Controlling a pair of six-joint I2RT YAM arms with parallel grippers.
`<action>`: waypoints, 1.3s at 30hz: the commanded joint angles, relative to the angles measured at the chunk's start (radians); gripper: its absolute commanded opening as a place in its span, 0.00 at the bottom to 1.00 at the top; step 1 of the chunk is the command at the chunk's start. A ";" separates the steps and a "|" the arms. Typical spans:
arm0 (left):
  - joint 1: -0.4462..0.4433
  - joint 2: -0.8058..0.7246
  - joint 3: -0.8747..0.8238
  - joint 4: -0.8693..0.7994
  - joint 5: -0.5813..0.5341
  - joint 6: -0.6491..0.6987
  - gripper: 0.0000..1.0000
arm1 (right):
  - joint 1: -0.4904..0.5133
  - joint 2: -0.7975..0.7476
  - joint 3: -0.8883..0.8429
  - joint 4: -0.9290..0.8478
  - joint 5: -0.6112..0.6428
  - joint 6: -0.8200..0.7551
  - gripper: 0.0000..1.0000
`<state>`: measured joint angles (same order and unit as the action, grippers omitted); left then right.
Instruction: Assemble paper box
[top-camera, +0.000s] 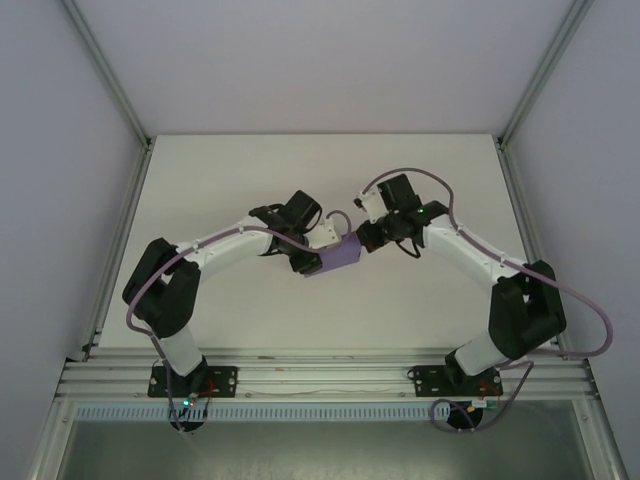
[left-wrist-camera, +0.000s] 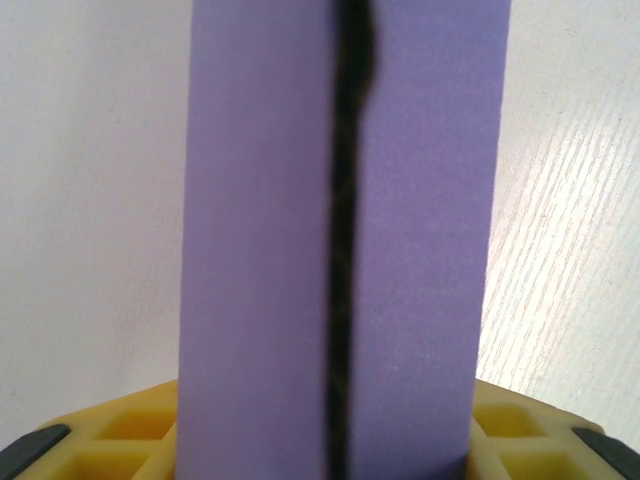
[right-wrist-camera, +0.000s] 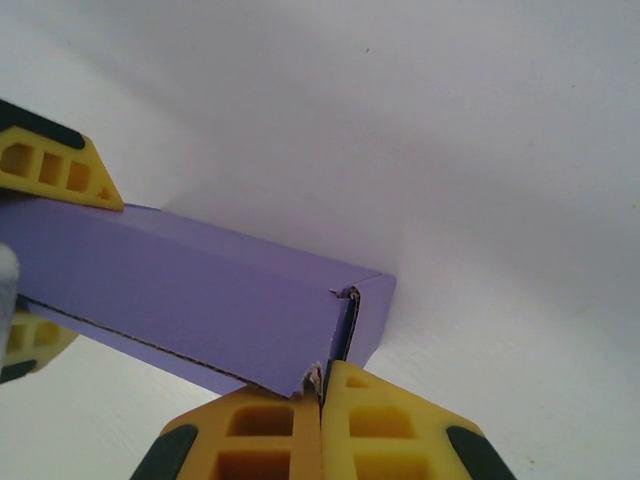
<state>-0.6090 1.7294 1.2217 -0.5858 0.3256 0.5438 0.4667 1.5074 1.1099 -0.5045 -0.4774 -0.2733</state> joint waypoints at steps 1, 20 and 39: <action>0.005 0.002 -0.018 0.006 -0.014 -0.002 0.47 | 0.014 -0.034 -0.050 0.035 -0.009 -0.096 0.00; 0.005 0.009 -0.003 0.061 -0.017 -0.082 0.62 | 0.128 -0.012 -0.103 0.104 0.200 -0.041 0.00; 0.005 -0.360 -0.213 0.174 -0.306 -0.516 0.99 | 0.213 -0.005 -0.068 0.026 0.427 0.318 0.00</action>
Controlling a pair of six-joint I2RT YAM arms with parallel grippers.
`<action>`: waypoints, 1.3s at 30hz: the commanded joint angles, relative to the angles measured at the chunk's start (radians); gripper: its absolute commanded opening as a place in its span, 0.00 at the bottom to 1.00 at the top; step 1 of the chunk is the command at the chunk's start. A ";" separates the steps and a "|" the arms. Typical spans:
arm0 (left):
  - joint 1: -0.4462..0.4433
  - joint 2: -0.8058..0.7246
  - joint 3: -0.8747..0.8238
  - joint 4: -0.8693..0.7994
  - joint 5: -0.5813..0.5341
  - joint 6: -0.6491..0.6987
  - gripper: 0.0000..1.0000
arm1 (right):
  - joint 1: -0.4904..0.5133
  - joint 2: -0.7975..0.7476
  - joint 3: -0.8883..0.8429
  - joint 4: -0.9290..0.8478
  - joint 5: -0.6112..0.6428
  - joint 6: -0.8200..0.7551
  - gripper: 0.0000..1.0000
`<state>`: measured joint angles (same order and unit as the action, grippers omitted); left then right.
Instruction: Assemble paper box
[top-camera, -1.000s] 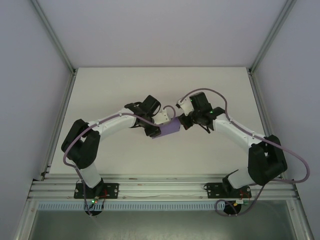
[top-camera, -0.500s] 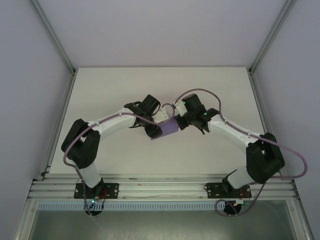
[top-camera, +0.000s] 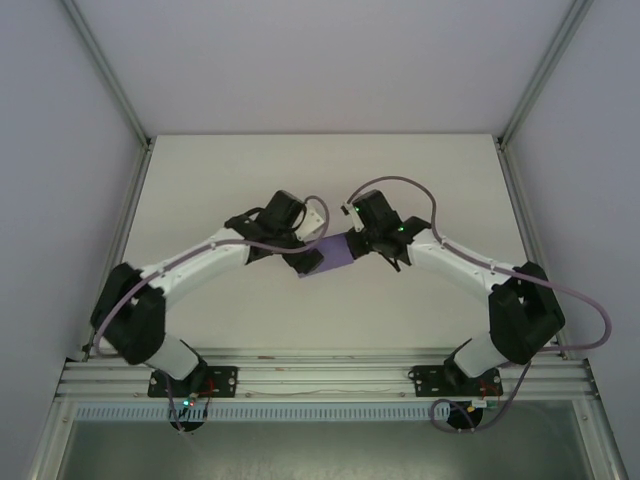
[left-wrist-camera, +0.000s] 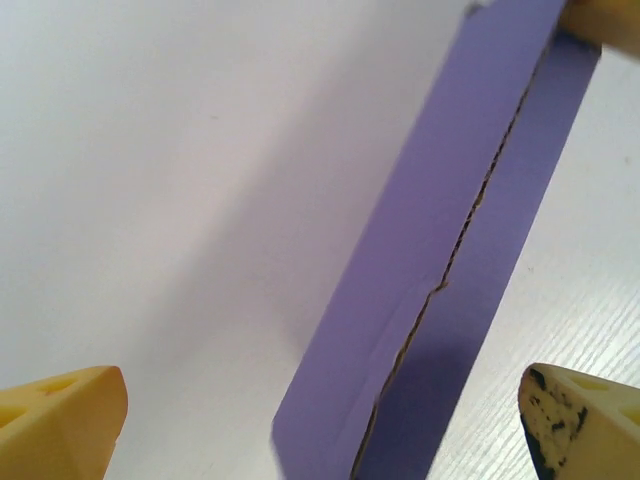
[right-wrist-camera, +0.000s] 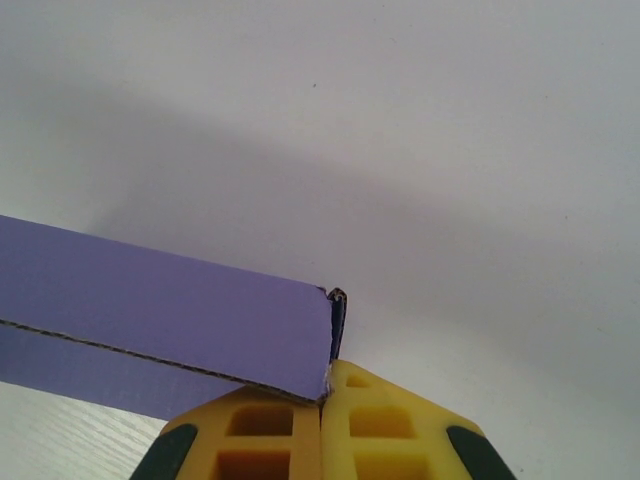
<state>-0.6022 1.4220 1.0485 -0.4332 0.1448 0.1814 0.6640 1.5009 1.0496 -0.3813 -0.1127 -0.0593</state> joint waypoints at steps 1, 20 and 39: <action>-0.001 -0.071 -0.050 0.004 -0.138 -0.186 0.95 | 0.018 0.002 -0.004 -0.104 0.074 0.131 0.00; 0.010 -0.008 -0.039 0.061 -0.119 -0.206 0.36 | 0.041 0.026 0.035 -0.134 0.030 0.176 0.00; 0.051 0.162 0.225 -0.285 0.038 -0.600 0.00 | 0.104 0.061 0.038 -0.153 0.159 0.224 0.00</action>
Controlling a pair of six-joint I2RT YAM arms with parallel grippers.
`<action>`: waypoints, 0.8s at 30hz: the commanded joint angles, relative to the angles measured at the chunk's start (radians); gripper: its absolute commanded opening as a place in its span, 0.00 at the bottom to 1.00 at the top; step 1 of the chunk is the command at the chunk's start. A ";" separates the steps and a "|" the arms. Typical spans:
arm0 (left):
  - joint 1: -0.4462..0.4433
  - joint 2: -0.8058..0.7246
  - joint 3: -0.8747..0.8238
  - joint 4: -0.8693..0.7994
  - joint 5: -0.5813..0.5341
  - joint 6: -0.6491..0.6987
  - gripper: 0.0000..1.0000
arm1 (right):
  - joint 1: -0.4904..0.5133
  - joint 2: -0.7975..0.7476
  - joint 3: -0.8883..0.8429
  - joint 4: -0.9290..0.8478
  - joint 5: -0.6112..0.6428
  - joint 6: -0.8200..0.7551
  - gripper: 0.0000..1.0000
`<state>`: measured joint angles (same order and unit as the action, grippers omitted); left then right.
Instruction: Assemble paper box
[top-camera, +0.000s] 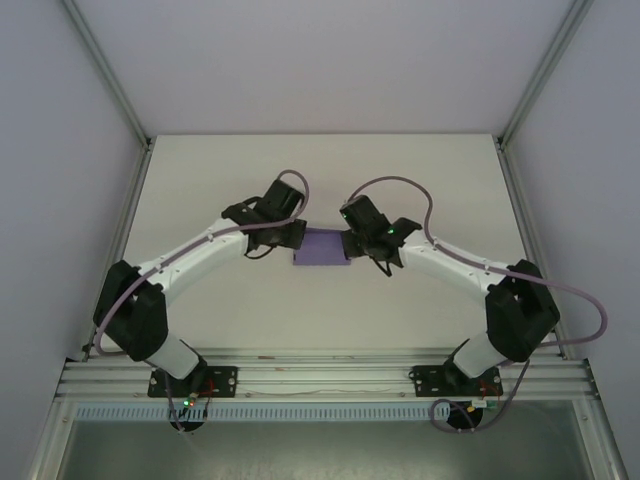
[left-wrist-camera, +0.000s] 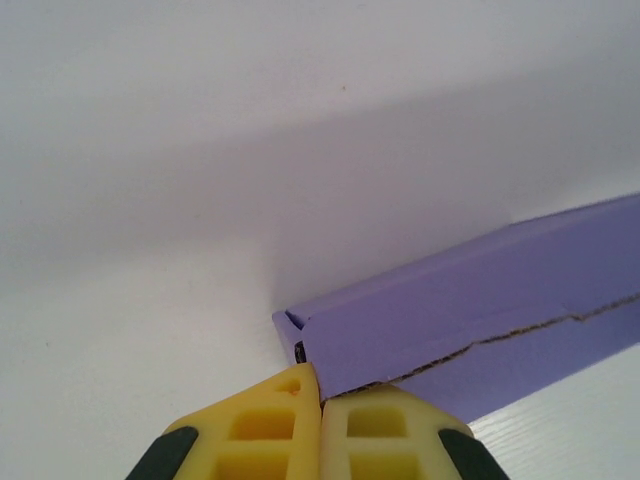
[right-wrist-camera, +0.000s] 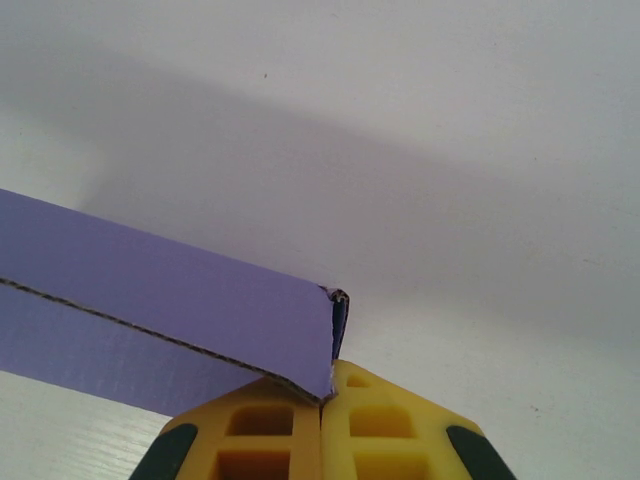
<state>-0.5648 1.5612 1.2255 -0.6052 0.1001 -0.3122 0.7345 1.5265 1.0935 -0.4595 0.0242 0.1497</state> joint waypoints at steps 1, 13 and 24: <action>0.032 0.024 0.048 -0.120 0.115 -0.126 0.00 | 0.042 0.040 -0.008 -0.074 0.032 0.014 0.00; 0.091 0.031 -0.040 -0.051 0.180 -0.133 0.00 | 0.064 0.041 -0.029 -0.034 0.042 0.021 0.00; -0.024 0.050 -0.022 -0.122 -0.145 0.010 0.00 | 0.064 0.039 -0.039 -0.047 0.079 -0.003 0.00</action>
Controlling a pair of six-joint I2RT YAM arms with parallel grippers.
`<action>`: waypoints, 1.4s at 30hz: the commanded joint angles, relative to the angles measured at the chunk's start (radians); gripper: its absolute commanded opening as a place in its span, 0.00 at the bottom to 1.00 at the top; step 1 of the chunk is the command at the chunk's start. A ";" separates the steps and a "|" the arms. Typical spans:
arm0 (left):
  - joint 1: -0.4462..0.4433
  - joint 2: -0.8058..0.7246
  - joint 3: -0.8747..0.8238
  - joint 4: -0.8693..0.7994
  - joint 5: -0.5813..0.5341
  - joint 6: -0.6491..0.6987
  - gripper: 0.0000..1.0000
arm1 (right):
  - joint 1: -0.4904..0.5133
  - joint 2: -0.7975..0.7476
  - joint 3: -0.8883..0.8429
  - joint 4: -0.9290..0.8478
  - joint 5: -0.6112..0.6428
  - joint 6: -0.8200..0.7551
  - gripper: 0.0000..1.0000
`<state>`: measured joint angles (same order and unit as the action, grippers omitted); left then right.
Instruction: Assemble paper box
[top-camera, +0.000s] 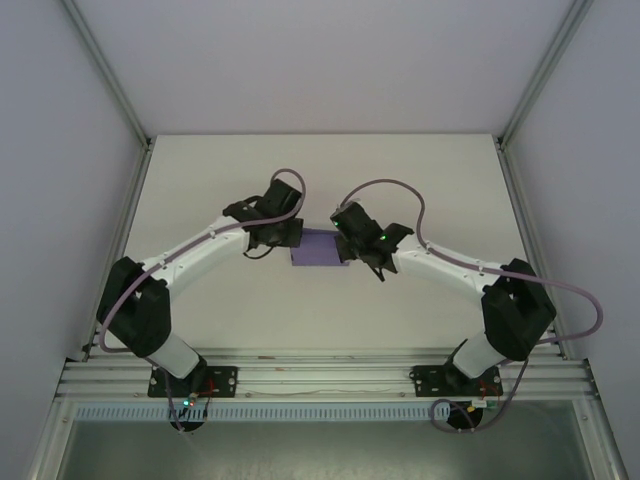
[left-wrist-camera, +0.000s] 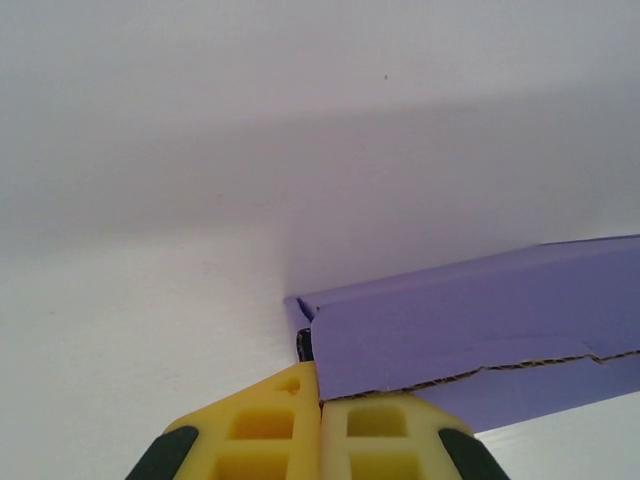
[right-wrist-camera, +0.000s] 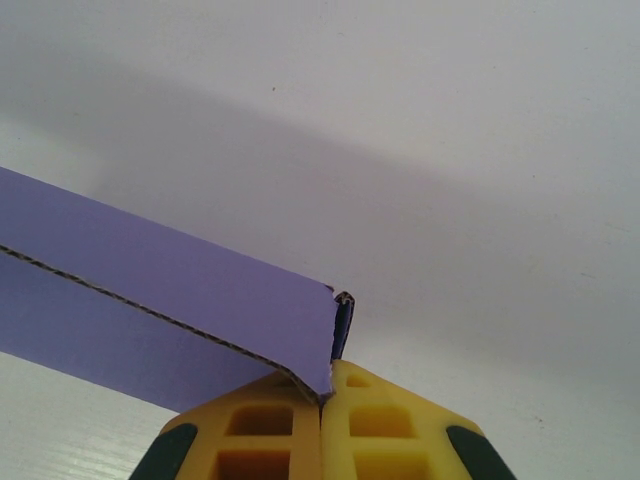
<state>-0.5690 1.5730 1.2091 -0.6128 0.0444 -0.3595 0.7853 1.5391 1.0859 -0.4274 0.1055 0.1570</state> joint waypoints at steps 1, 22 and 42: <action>-0.020 0.033 -0.010 -0.104 -0.080 0.052 0.00 | 0.014 0.026 -0.032 -0.076 -0.003 -0.011 0.00; -0.066 -0.111 -0.420 0.340 -0.029 -0.058 0.00 | 0.013 -0.053 -0.303 0.318 -0.080 -0.059 0.00; -0.072 -0.067 -0.372 0.351 -0.058 -0.038 0.00 | -0.117 -0.234 -0.174 0.290 -0.291 0.059 0.59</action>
<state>-0.6285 1.4555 0.8585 -0.1127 -0.0757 -0.4007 0.6971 1.3167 0.8902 -0.1413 -0.1524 0.1616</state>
